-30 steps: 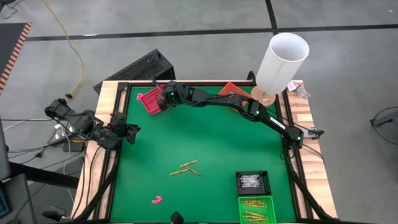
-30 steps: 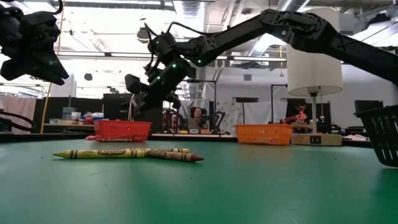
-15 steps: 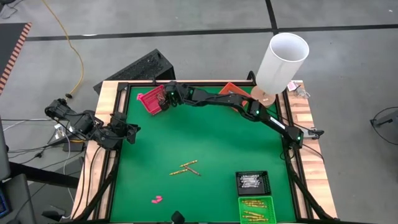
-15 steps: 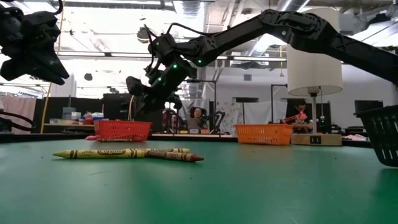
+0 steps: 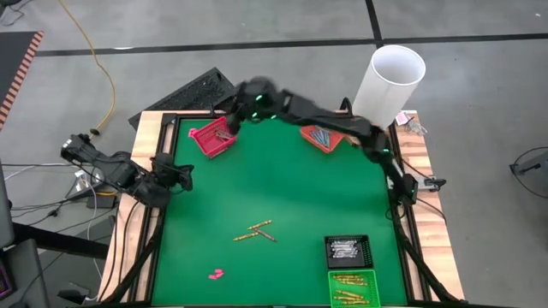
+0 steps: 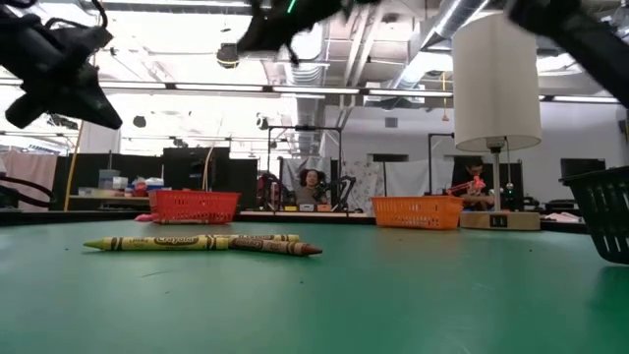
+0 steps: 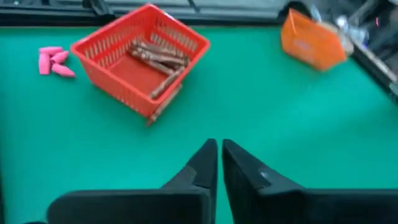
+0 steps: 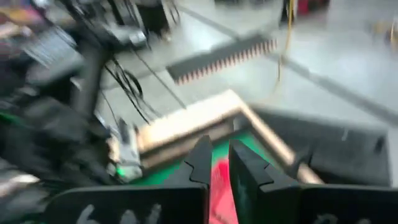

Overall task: Sort crayons
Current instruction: Put the brown crayon into the red bin

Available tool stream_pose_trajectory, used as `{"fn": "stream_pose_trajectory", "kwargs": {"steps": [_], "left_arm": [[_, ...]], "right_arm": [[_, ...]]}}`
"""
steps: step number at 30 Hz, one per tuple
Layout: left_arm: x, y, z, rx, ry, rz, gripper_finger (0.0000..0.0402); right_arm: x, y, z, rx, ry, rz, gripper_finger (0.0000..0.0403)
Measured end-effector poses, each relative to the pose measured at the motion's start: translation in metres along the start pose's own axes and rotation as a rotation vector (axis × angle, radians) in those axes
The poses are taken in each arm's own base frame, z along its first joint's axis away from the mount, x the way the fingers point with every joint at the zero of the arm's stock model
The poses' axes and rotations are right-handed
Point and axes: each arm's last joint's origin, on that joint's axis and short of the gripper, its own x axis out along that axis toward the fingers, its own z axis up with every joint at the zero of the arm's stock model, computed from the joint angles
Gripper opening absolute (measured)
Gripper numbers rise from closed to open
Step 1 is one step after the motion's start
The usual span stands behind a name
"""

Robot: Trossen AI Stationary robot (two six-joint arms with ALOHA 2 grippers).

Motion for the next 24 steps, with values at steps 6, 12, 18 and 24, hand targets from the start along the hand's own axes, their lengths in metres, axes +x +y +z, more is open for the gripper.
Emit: {"fn": "stream_pose_trajectory", "kwargs": {"steps": [6, 12, 18, 24], "left_arm": [[0.021, 0.007, -0.03, -0.078, -0.027, -0.033, 0.0001], [0.041, 0.016, -0.057, -0.139, -0.075, -0.144, 0.0], [0.046, 0.015, -0.049, -0.063, -0.083, -0.137, 0.0], [0.05, -0.001, -0.036, -0.15, 0.009, -0.197, 0.0]], "right_arm": [[-0.124, 0.039, 0.083, -0.161, -0.228, 0.038, 0.0024], [-0.242, 0.075, 0.117, -0.275, -0.384, 0.028, 0.0002], [-0.308, 0.104, 0.117, -0.312, -0.426, 0.07, 0.0001], [-0.343, 0.124, 0.109, -0.373, -0.426, 0.076, 0.0]]}}
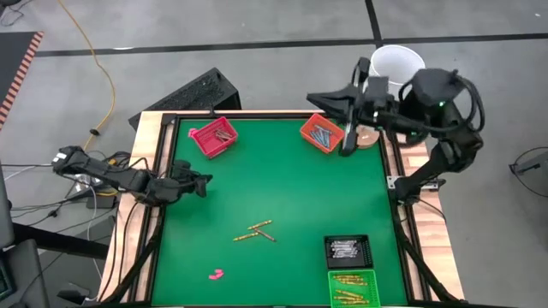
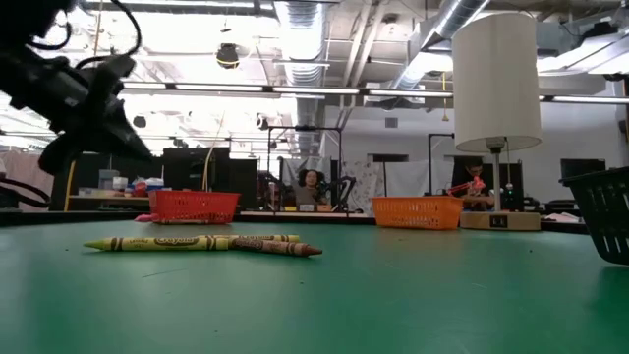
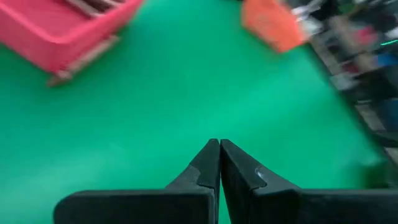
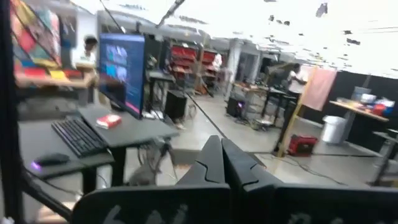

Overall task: Sort crayons
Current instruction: Put the brown crayon into the red bin

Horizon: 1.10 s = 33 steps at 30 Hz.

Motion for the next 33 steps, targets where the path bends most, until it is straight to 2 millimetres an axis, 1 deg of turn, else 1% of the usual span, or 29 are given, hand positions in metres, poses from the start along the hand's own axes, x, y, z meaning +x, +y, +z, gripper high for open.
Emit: {"fn": "stream_pose_trajectory", "kwargs": {"steps": [3, 5, 8, 13, 16, 19, 21, 25, 30, 33], "left_arm": [[0.002, -0.004, 0.009, 0.075, 0.048, 0.145, 0.0], [0.004, -0.006, 0.017, 0.113, 0.12, 0.255, 0.0], [0.011, -0.002, 0.02, 0.137, 0.235, 0.445, 0.0], [0.035, -0.009, 0.023, 0.195, 0.212, 0.541, 0.0], [0.05, -0.003, 0.019, 0.231, 0.205, 0.634, 0.0], [0.06, 0.005, 0.015, 0.253, 0.191, 0.738, 0.0], [0.065, 0.007, 0.013, 0.279, 0.161, 0.773, 0.0], [0.074, 0.008, 0.011, 0.318, 0.113, 0.787, 0.0], [0.084, 0.022, 0.007, 0.322, 0.122, 0.855, 0.0], [0.092, 0.024, 0.005, 0.324, 0.123, 0.832, 0.0]], "right_arm": [[-0.004, 0.01, -0.001, -0.048, 0.036, -0.025, 0.0], [-0.005, 0.014, -0.002, -0.069, 0.052, -0.037, 0.0], [-0.009, 0.016, -0.001, -0.085, 0.062, -0.039, 0.0], [-0.008, 0.02, -0.005, -0.103, 0.093, -0.02, 0.0], [-0.007, 0.021, -0.006, -0.105, 0.097, -0.02, 0.0], [-0.007, 0.022, -0.005, -0.095, 0.094, -0.013, 0.0], [-0.007, 0.023, -0.005, -0.081, 0.094, -0.013, 0.0], [-0.008, 0.025, -0.006, -0.061, 0.103, -0.001, 0.0], [-0.01, 0.028, -0.005, -0.054, 0.101, 0.018, 0.0], [-0.011, 0.031, -0.005, -0.052, 0.098, 0.032, 0.0]]}}
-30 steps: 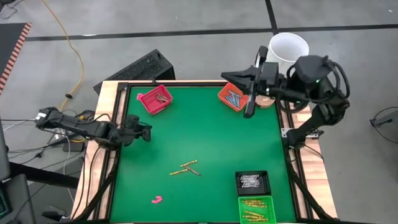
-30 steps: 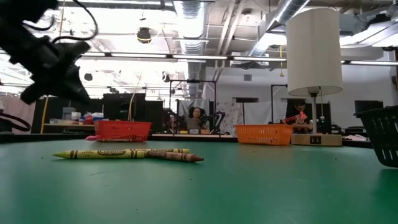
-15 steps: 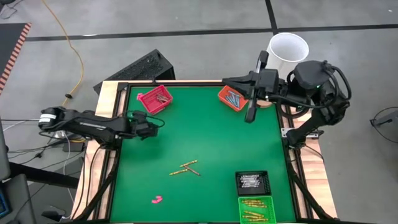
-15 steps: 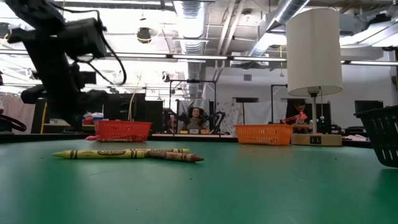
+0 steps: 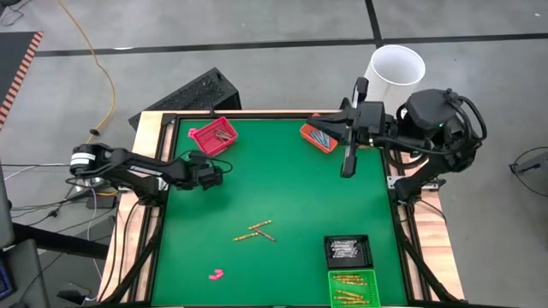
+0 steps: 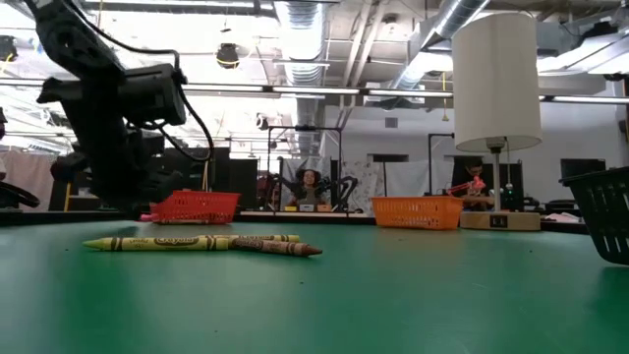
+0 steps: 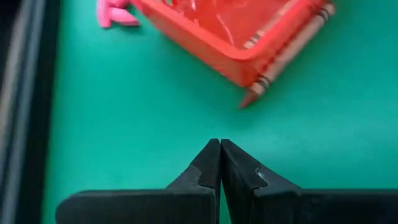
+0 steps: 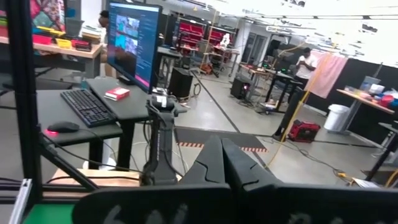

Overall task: Sort crayons
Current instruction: Put the brown crayon into the red bin

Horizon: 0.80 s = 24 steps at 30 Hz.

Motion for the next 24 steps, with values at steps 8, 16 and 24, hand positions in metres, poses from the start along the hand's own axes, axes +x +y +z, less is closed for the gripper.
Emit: {"fn": "stream_pose_trajectory", "kwargs": {"steps": [8, 16, 24], "left_arm": [[0.009, -0.015, -0.004, -0.006, -0.022, -0.125, 0.0], [-0.023, -0.048, -0.009, -0.009, 0.018, -0.566, 0.0], [-0.055, -0.045, -0.014, -0.049, 0.0, -0.599, 0.0]], "right_arm": [[-0.004, 0.009, 0.002, 0.005, -0.009, 0.048, 0.0], [-0.008, 0.016, 0.002, -0.009, -0.003, 0.087, 0.0], [-0.008, 0.016, -0.001, -0.05, 0.022, 0.083, 0.0]]}}
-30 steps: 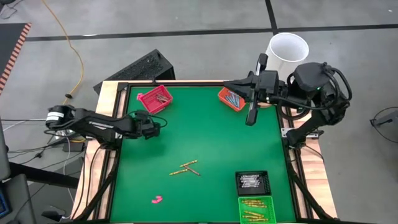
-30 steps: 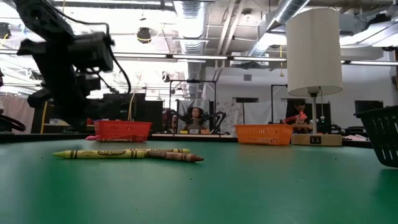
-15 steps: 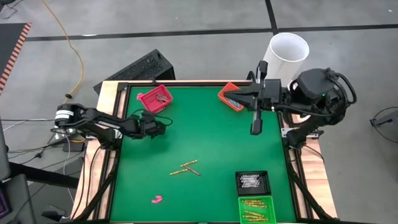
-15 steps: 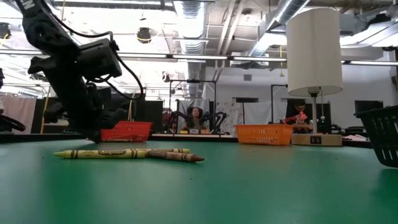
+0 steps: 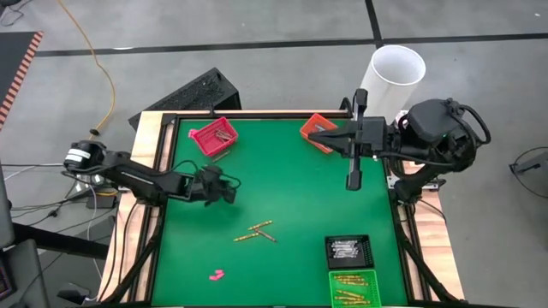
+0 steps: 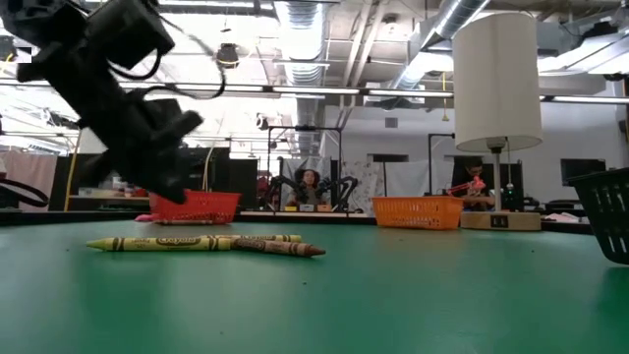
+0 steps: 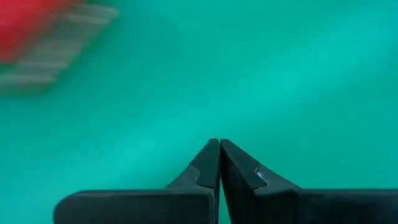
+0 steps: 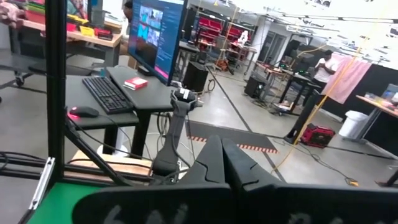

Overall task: Sort crayons
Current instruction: Put the brown crayon into the red bin

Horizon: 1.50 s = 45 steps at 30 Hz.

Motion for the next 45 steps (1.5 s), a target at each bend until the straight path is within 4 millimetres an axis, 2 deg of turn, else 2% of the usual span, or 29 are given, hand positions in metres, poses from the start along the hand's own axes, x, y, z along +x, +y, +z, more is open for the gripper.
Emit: {"fn": "stream_pose_trajectory", "kwargs": {"steps": [3, 7, 11, 16, 21, 33, 45], "left_arm": [[-0.007, 0.012, 0.001, -0.028, -0.029, 0.148, 0.0], [-0.013, 0.013, 0.004, -0.047, -0.031, 0.152, 0.0], [-0.019, 0.013, 0.006, -0.044, -0.035, 0.139, 0.0], [-0.025, 0.025, 0.011, 0.031, -0.151, 0.274, 0.0], [-0.015, 0.036, 0.013, 0.065, -0.155, 0.368, 0.0], [0.009, 0.069, 0.011, 0.061, -0.194, 0.567, 0.0], [0.031, 0.078, 0.002, 0.046, -0.186, 0.426, 0.0]], "right_arm": [[0.0, 0.0, 0.0, -0.002, 0.002, 0.001, 0.0], [0.001, -0.002, -0.005, -0.017, 0.047, -0.037, 0.0], [0.01, -0.005, -0.025, -0.026, 0.199, -0.117, 0.0], [0.03, -0.007, -0.052, 0.026, 0.314, -0.176, 0.0], [0.038, -0.003, -0.061, 0.02, 0.341, -0.179, 0.0], [0.04, 0.002, -0.062, 0.079, 0.336, -0.171, 0.0], [0.039, 0.005, -0.061, 0.102, 0.33, -0.164, 0.0]]}}
